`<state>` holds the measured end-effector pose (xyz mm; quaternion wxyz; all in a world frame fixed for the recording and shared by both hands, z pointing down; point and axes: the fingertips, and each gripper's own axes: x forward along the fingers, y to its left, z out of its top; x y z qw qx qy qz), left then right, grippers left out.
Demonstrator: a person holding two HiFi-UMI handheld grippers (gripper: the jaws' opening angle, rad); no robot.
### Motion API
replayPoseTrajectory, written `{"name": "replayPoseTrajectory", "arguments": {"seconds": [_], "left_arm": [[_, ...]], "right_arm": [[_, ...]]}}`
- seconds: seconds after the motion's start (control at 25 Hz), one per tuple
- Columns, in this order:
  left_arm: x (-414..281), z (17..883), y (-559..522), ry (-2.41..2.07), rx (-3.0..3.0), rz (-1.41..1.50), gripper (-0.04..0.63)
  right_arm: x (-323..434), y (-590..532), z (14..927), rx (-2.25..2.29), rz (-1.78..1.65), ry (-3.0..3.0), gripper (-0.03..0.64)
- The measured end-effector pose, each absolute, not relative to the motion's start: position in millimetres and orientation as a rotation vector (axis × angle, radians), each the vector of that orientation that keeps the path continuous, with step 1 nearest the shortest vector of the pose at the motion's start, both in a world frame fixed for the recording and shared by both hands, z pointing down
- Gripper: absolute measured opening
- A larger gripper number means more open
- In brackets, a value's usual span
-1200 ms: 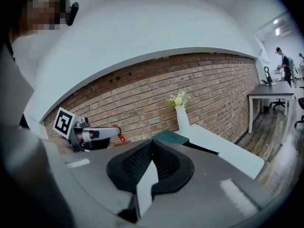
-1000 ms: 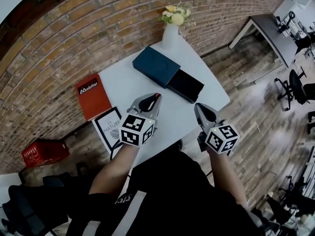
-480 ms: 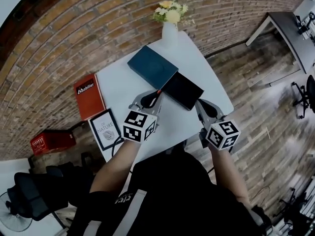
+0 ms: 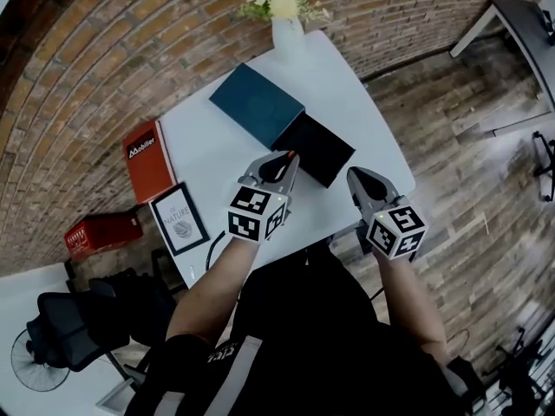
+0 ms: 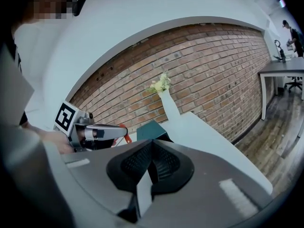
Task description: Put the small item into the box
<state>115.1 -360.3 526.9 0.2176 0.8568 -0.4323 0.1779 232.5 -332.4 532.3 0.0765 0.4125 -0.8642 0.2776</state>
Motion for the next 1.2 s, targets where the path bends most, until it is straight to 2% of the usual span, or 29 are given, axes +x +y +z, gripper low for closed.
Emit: {"name": "replayPoseTrajectory", "arguments": {"seconds": [0.6, 1.2], "left_arm": [[176.6, 593.7, -376.4, -0.935, 2.362, 0.484, 0.02], [202.1, 638.9, -366.8, -0.797, 2.359, 0.752, 0.02]], "right_arm": [[260.6, -331.7, 566.9, 1.339, 0.901, -2.456, 0.002], [264.6, -315.3, 570.3, 1.34, 0.931, -2.438, 0.002]]}}
